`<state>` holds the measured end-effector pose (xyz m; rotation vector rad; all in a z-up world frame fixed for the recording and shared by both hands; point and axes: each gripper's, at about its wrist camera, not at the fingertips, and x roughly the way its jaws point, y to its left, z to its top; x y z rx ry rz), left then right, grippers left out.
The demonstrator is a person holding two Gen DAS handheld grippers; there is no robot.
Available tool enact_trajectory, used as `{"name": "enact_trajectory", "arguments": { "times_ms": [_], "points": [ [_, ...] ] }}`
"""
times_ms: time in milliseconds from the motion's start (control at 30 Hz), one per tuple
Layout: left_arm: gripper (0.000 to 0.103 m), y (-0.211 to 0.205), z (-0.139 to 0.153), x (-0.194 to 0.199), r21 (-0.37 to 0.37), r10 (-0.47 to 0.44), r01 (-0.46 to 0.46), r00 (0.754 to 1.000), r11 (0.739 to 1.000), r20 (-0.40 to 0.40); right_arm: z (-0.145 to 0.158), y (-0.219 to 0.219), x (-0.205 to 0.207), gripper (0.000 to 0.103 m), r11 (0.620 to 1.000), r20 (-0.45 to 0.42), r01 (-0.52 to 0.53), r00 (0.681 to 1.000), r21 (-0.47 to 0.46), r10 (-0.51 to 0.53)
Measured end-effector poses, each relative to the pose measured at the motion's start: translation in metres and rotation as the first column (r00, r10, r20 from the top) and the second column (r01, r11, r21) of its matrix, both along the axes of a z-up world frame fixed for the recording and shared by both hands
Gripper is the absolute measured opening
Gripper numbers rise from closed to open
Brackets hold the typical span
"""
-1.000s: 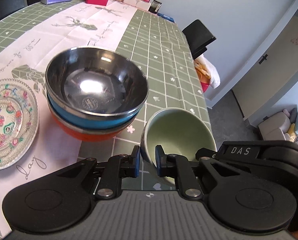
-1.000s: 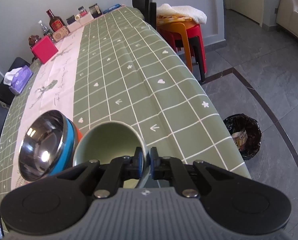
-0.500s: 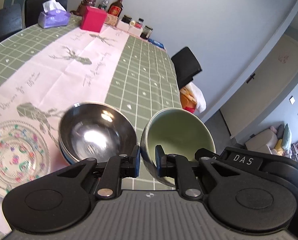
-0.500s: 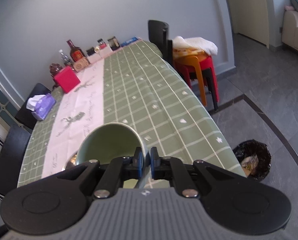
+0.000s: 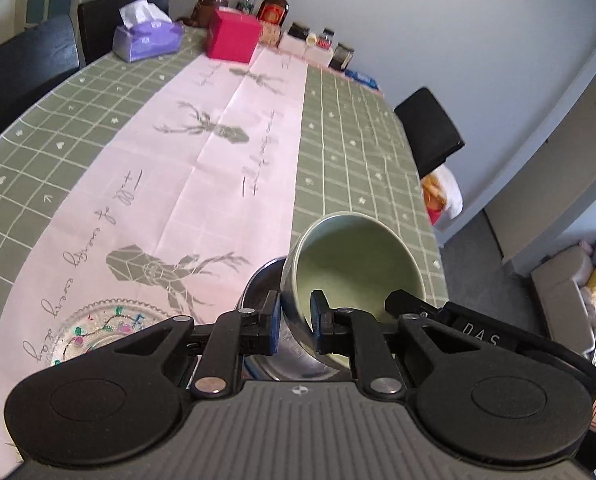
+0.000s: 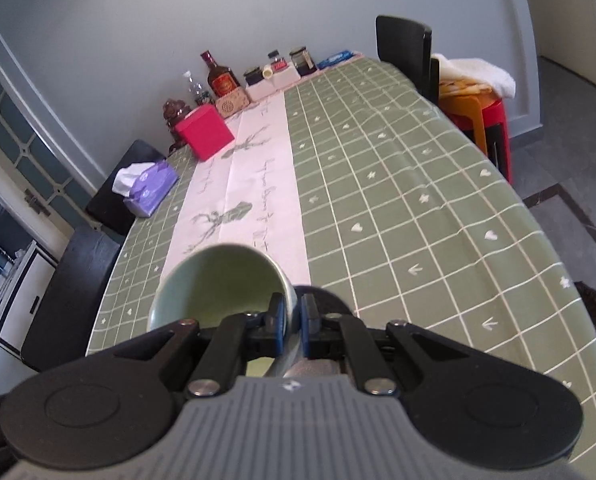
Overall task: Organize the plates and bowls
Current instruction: 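Lift the pale green bowl with the left tool toward the bowl stack, then lower the pale green bowl into the steel bowl and open the left tool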
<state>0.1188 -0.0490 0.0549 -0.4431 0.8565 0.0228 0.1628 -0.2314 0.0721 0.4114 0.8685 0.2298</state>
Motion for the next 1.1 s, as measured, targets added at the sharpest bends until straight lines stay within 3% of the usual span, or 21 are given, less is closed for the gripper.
{"name": "enact_trajectory", "arguments": {
  "times_ms": [133, 233, 467, 1100],
  "points": [
    [0.017, 0.003, -0.012, 0.007, -0.005, -0.037, 0.037, 0.997, 0.999, -0.068, -0.008, 0.005, 0.003, 0.006, 0.999, -0.017, -0.010, 1.000, -0.052, 0.009],
    [0.017, 0.000, -0.015, 0.011, 0.031, -0.047, 0.050, 0.995, 0.998, -0.083, -0.019, 0.003, 0.010, 0.006, 0.999, -0.058, -0.011, 0.998, -0.035, 0.009],
    [0.017, -0.001, -0.024, 0.023, 0.022, -0.073, 0.078, 0.986, 0.997, -0.149, -0.029, 0.002, 0.016, 0.006, 0.998, -0.079, -0.003, 0.997, -0.056, -0.001],
    [0.016, -0.004, -0.036, 0.033, 0.054, -0.116, 0.129, 0.975, 0.990, -0.192, -0.040, 0.005, 0.019, 0.006, 0.996, -0.091, -0.011, 0.996, -0.092, 0.003]
  ]
}}
